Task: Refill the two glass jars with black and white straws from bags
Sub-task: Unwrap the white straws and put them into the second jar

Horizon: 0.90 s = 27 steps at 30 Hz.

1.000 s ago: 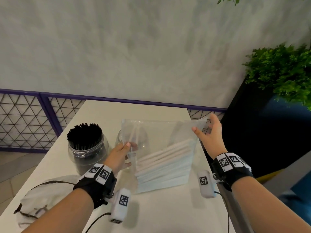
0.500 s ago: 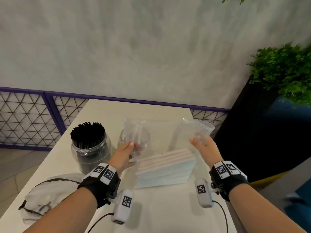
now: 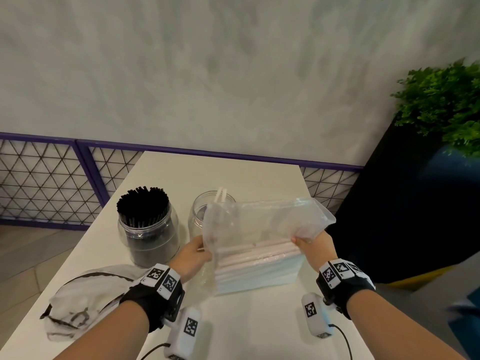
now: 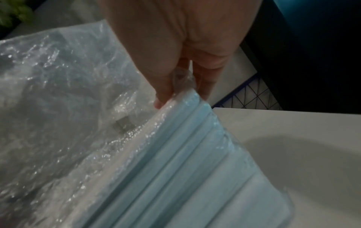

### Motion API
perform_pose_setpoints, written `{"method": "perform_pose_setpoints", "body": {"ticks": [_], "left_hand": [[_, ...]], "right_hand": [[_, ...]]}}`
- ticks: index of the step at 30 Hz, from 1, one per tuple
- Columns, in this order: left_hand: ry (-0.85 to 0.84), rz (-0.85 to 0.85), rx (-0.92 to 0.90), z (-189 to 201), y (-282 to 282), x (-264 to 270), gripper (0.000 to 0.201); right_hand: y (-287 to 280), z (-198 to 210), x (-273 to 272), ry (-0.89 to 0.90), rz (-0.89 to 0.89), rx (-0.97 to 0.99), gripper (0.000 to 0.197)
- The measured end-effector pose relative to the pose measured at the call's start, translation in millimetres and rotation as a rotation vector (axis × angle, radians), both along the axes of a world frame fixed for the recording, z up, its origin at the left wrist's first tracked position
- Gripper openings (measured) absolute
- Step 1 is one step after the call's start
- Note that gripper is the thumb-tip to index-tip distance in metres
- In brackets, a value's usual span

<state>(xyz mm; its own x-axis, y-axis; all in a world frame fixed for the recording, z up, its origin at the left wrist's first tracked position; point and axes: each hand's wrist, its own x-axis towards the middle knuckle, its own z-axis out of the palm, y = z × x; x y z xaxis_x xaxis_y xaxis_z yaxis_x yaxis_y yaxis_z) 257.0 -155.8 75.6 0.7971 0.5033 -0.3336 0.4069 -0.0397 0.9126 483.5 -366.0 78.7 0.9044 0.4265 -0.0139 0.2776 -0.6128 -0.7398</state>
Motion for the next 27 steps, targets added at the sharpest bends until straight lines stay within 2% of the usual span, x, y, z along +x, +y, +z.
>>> {"method": "perform_pose_setpoints", "body": {"ticks": [3, 6, 8, 11, 14, 16, 18, 20, 22, 23, 25, 27], "left_hand": [[0.069, -0.081, 0.067, -10.6, -7.4, -1.2, 0.056], [0.118, -0.137, 0.178, -16.5, -12.4, 0.9, 0.061], [0.122, -0.076, 0.248, -21.3, -13.1, 1.9, 0.048], [0.083, 0.079, 0.301, -20.0, -13.9, 2.7, 0.012], [-0.014, 0.125, 0.273, -15.0, -16.7, 5.2, 0.007], [-0.017, 0.121, 0.255, -15.5, -18.3, 4.8, 0.006], [0.043, 0.097, 0.253, -24.2, -18.3, 3.1, 0.003], [0.095, 0.052, 0.206, -32.3, -18.6, -0.9, 0.016], [0.138, 0.005, 0.155, -37.2, -19.6, -3.2, 0.034], [0.148, -0.005, 0.154, -37.7, -19.7, -3.6, 0.034], [0.130, 0.043, 0.168, -40.0, -18.0, -3.4, 0.024], [0.049, 0.126, 0.166, -41.0, -16.4, -2.2, 0.009]], "right_hand": [[-0.8, -2.5, -3.6, -0.019, -0.013, 0.021, 0.055], [-1.2, -7.3, -6.8, -0.037, -0.042, -0.063, 0.064], [0.4, -6.5, -9.6, -0.026, -0.059, -0.055, 0.065], [3.9, -1.4, -14.9, -0.063, -0.073, -0.024, 0.059], [3.4, 1.9, -14.8, -0.106, -0.093, -0.010, 0.051], [0.9, 2.2, -13.9, -0.147, -0.003, -0.136, 0.043], [-2.2, -0.1, -18.2, -0.214, 0.143, -0.360, 0.033], [-5.9, -3.1, -21.4, -0.286, 0.261, -0.467, 0.029], [-9.4, -4.2, -23.4, -0.237, 0.249, -0.382, 0.029], [-11.4, -3.7, -23.1, -0.167, 0.190, -0.269, 0.028], [-16.0, -3.8, -19.3, -0.037, 0.044, -0.011, 0.029], [-20.6, 5.4, -20.3, -0.039, -0.047, 0.236, 0.050]]}}
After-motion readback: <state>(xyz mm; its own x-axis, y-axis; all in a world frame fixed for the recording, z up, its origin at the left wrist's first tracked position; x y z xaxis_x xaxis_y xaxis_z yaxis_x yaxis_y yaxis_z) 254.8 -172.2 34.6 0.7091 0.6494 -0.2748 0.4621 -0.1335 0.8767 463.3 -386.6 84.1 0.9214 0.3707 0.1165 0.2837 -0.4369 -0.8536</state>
